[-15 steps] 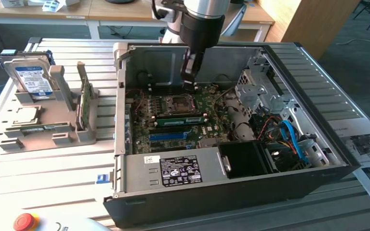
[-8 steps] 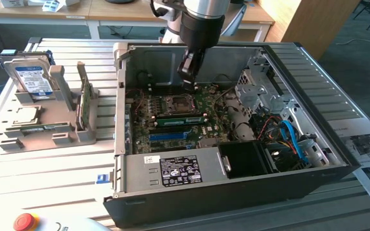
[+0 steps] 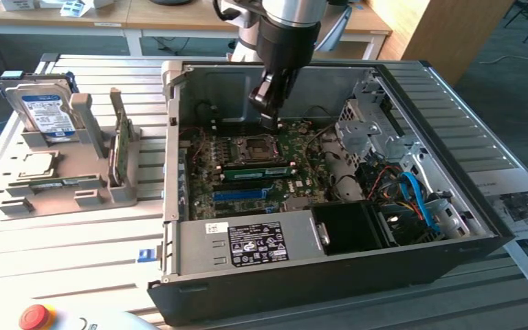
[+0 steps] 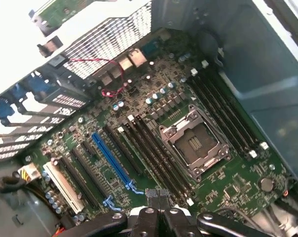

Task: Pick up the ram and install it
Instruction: 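Press down the ram until it locks into place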

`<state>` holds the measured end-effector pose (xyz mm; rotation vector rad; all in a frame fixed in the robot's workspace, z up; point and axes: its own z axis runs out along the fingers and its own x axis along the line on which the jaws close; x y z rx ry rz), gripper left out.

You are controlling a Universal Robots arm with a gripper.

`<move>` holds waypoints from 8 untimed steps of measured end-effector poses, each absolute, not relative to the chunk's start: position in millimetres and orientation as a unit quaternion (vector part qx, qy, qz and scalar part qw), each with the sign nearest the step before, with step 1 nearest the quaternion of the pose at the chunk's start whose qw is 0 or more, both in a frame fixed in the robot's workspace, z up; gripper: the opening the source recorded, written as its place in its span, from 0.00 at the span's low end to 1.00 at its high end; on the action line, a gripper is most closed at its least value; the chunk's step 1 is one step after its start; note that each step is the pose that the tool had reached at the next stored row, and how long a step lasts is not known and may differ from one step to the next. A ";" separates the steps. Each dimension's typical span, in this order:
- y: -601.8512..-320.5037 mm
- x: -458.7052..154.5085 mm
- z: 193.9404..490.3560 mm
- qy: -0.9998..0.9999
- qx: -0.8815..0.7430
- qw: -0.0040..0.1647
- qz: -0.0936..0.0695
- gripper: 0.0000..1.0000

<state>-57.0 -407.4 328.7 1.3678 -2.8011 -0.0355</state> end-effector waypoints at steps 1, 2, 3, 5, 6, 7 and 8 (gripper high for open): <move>-407.5 -57.0 328.7 -0.902 0.432 0.012 -0.011 0.11; -407.4 -57.0 328.7 -0.904 0.426 0.012 -0.012 0.11; -407.5 -57.0 328.7 -0.907 0.420 0.012 -0.012 0.11; -407.4 -57.0 328.7 -0.913 0.407 0.012 -0.012 0.11; -407.4 -57.0 328.7 -0.916 0.401 0.012 -0.012 0.11; -407.5 -57.0 328.6 -0.919 0.394 0.012 -0.012 0.11; -407.5 -57.0 328.6 -0.922 0.388 0.011 -0.012 0.11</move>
